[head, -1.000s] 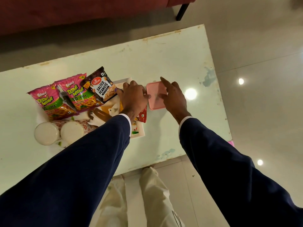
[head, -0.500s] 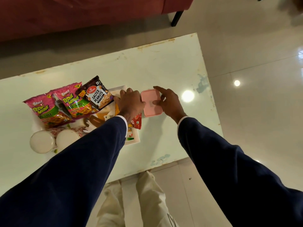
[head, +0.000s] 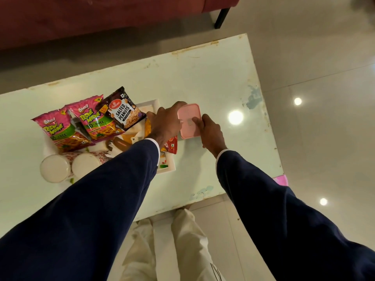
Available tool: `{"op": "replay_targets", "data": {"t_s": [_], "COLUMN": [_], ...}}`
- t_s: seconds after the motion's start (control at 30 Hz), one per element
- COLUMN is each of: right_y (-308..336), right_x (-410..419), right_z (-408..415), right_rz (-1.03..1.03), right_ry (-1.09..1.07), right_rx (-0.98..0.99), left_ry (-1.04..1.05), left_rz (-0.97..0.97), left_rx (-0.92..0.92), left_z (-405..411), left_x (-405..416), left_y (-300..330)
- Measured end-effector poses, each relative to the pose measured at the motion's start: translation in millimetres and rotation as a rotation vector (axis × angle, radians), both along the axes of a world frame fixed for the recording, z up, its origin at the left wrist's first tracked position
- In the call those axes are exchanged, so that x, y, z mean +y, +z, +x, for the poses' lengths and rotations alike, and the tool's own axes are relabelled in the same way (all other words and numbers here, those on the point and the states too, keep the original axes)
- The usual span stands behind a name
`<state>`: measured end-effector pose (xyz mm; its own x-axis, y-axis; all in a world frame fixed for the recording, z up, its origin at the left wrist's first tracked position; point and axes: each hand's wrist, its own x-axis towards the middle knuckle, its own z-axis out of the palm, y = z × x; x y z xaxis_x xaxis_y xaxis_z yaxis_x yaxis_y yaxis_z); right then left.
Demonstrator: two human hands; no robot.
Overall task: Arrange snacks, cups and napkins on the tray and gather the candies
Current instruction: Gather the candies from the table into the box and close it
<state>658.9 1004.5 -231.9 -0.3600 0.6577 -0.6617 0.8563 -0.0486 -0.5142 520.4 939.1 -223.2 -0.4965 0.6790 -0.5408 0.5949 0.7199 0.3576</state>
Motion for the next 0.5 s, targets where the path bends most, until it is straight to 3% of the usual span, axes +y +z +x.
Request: {"op": "replay_targets", "data": {"t_s": [0.17,0.37,0.5], "right_y": [-0.2,-8.2,-6.7], "right_x": [-11.5,-21.3,-15.2], "right_z": [0.5,15.1,9.0], "right_rz": [-0.101,-0.15,-0.204], "right_ry": [-0.244,-0.254,-0.301], "right_rx": [0.113,0.217,0.184], "left_ry": [0.005,0.006,0.037], "left_rz": [0.006,0.017,0.028], "left_rx": [0.045,0.048,0.05], "left_z": [-1.0,-2.3,0.4], "left_x": [1.0,1.3,4.0], "left_y": [0.6,-0.7,-2.3]}}
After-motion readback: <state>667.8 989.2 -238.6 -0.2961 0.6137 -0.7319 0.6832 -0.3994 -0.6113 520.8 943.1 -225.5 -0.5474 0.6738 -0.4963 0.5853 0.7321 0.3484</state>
